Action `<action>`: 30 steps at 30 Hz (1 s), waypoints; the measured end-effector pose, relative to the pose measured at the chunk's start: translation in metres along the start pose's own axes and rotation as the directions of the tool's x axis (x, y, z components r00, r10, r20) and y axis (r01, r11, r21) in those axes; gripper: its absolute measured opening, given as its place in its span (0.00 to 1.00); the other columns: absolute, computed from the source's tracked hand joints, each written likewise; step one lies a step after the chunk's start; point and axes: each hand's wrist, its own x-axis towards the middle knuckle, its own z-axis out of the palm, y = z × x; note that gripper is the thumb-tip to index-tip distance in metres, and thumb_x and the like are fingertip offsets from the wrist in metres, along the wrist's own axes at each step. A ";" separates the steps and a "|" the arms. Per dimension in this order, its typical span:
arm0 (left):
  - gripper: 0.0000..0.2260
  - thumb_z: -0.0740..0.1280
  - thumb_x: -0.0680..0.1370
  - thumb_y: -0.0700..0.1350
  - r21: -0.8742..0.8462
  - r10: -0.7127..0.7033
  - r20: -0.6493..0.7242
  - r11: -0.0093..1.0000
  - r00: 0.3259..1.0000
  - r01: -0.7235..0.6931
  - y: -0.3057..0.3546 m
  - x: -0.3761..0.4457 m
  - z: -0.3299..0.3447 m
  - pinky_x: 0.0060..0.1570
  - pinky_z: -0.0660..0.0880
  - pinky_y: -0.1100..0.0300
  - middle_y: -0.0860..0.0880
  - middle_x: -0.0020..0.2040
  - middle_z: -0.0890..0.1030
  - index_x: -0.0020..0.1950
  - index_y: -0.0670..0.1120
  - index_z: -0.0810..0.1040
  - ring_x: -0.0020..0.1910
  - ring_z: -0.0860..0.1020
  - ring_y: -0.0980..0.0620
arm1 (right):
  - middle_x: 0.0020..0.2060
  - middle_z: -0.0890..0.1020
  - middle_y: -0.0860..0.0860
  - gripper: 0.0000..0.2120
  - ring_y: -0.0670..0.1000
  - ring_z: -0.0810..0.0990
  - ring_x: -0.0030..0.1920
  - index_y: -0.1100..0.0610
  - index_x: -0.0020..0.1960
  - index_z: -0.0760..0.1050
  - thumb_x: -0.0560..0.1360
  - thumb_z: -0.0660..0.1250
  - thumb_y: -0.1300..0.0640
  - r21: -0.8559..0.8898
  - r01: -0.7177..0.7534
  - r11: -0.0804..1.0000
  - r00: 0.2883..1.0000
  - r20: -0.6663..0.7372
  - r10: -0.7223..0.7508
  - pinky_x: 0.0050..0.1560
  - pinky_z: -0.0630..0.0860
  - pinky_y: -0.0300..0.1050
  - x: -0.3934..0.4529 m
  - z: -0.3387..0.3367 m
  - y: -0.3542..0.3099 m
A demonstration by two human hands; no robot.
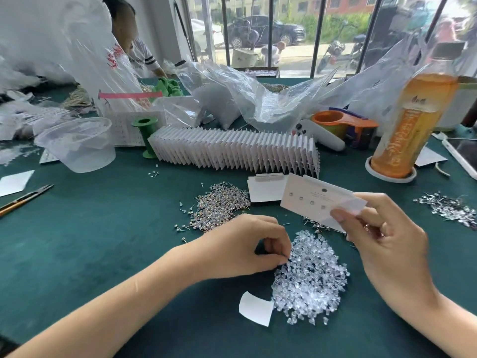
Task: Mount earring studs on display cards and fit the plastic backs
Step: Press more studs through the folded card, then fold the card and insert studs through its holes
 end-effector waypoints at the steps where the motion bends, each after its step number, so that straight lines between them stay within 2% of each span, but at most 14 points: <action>1: 0.04 0.70 0.74 0.40 0.010 0.006 0.000 1.000 1.000 -0.006 0.001 0.000 0.001 0.42 0.70 0.72 0.55 0.42 0.77 0.46 0.49 0.80 0.40 0.76 0.58 | 0.43 0.85 0.39 0.07 0.40 0.80 0.36 0.39 0.47 0.76 0.69 0.68 0.42 -0.006 0.006 1.000 1.000 0.005 -0.006 0.35 0.72 0.36 0.000 0.000 0.000; 4: 0.04 0.69 0.74 0.40 0.017 0.011 0.008 1.000 1.000 -0.012 0.002 0.001 0.003 0.42 0.68 0.72 0.54 0.42 0.77 0.47 0.47 0.79 0.40 0.75 0.59 | 0.44 0.84 0.38 0.08 0.38 0.80 0.37 0.39 0.48 0.75 0.70 0.71 0.42 -0.038 0.036 0.999 0.999 0.022 -0.035 0.35 0.73 0.35 -0.001 -0.001 0.000; 7: 0.04 0.69 0.75 0.40 -0.043 -0.008 -0.016 0.999 1.000 0.008 0.002 0.000 0.001 0.40 0.66 0.75 0.58 0.40 0.77 0.47 0.47 0.78 0.38 0.74 0.63 | 0.44 0.85 0.38 0.08 0.37 0.81 0.40 0.41 0.49 0.75 0.72 0.70 0.44 -0.055 0.067 0.996 0.998 0.024 -0.066 0.35 0.77 0.40 -0.001 0.000 0.002; 10: 0.06 0.70 0.73 0.37 -0.155 -0.077 -0.079 0.986 0.994 0.064 -0.001 0.000 -0.004 0.38 0.67 0.74 0.59 0.37 0.79 0.43 0.49 0.79 0.34 0.74 0.64 | 0.44 0.83 0.39 0.06 0.35 0.81 0.39 0.45 0.50 0.76 0.75 0.68 0.46 -0.084 0.188 0.979 0.982 0.027 -0.186 0.32 0.76 0.37 -0.002 -0.001 0.002; 12: 0.06 0.71 0.72 0.36 -0.246 -0.117 -0.107 0.965 0.987 0.087 -0.005 0.001 -0.009 0.38 0.69 0.71 0.55 0.36 0.81 0.41 0.47 0.80 0.34 0.75 0.63 | 0.43 0.83 0.41 0.07 0.40 0.82 0.39 0.47 0.51 0.76 0.74 0.68 0.48 -0.083 0.282 0.956 0.959 0.041 -0.279 0.33 0.78 0.41 -0.002 -0.001 0.002; 14: 0.05 0.72 0.72 0.35 -0.348 -0.161 -0.129 0.931 0.979 0.107 -0.010 0.001 -0.014 0.37 0.70 0.70 0.53 0.37 0.82 0.41 0.44 0.81 0.34 0.77 0.61 | 0.40 0.82 0.44 0.07 0.46 0.82 0.35 0.51 0.51 0.76 0.74 0.68 0.52 -0.125 0.435 0.892 0.900 0.062 -0.431 0.32 0.77 0.47 -0.002 -0.002 0.001; 16: 0.05 0.72 0.72 0.34 -0.426 -0.219 -0.128 0.893 0.967 0.146 -0.014 0.002 -0.018 0.33 0.70 0.70 0.54 0.34 0.81 0.41 0.43 0.81 0.32 0.76 0.60 | 0.33 0.83 0.48 0.06 0.48 0.78 0.29 0.52 0.49 0.75 0.73 0.69 0.54 -0.189 0.586 0.788 0.809 0.098 -0.579 0.29 0.73 0.47 -0.001 -0.003 0.000; 18: 0.06 0.71 0.72 0.33 -0.448 -0.265 -0.124 0.875 0.956 0.185 -0.017 0.004 -0.021 0.31 0.70 0.70 0.54 0.34 0.81 0.42 0.44 0.81 0.31 0.76 0.61 | 0.29 0.82 0.50 0.06 0.51 0.76 0.25 0.52 0.49 0.74 0.73 0.70 0.57 -0.208 0.687 0.697 0.727 0.168 -0.666 0.26 0.71 0.47 0.000 -0.004 -0.001; 21: 0.07 0.72 0.72 0.34 -0.482 -0.282 -0.157 0.858 0.947 0.176 -0.013 0.006 -0.027 0.40 0.75 0.67 0.51 0.38 0.84 0.41 0.47 0.83 0.37 0.79 0.58 | 0.36 0.85 0.48 0.06 0.50 0.77 0.27 0.53 0.50 0.74 0.76 0.67 0.63 -0.207 0.812 0.546 0.584 0.300 -0.755 0.28 0.72 0.44 -0.002 -0.003 -0.002; 24: 0.07 0.71 0.72 0.34 -0.533 -0.187 -0.087 0.839 0.978 0.113 0.001 0.004 -0.032 0.45 0.75 0.67 0.51 0.40 0.84 0.42 0.45 0.83 0.41 0.80 0.57 | 0.39 0.85 0.50 0.03 0.50 0.77 0.29 0.54 0.50 0.74 0.79 0.63 0.61 -0.194 0.889 0.416 0.458 0.402 -0.793 0.30 0.72 0.41 -0.004 0.000 -0.005; 27: 0.05 0.71 0.73 0.34 -0.527 -0.089 0.019 0.846 0.996 0.086 0.018 0.003 -0.029 0.44 0.75 0.67 0.51 0.41 0.84 0.45 0.43 0.83 0.41 0.81 0.57 | 0.38 0.84 0.51 0.07 0.51 0.76 0.28 0.55 0.51 0.74 0.75 0.70 0.61 -0.199 0.915 0.349 0.402 0.457 -0.793 0.29 0.72 0.43 -0.006 0.002 -0.006; 30: 0.05 0.71 0.73 0.35 -0.430 -0.041 0.041 0.901 0.998 0.055 0.027 0.005 -0.023 0.45 0.77 0.63 0.51 0.41 0.84 0.46 0.43 0.83 0.40 0.81 0.57 | 0.36 0.84 0.51 0.08 0.51 0.75 0.27 0.55 0.51 0.74 0.74 0.70 0.61 -0.210 0.913 0.351 0.409 0.478 -0.777 0.27 0.70 0.42 -0.005 0.003 -0.008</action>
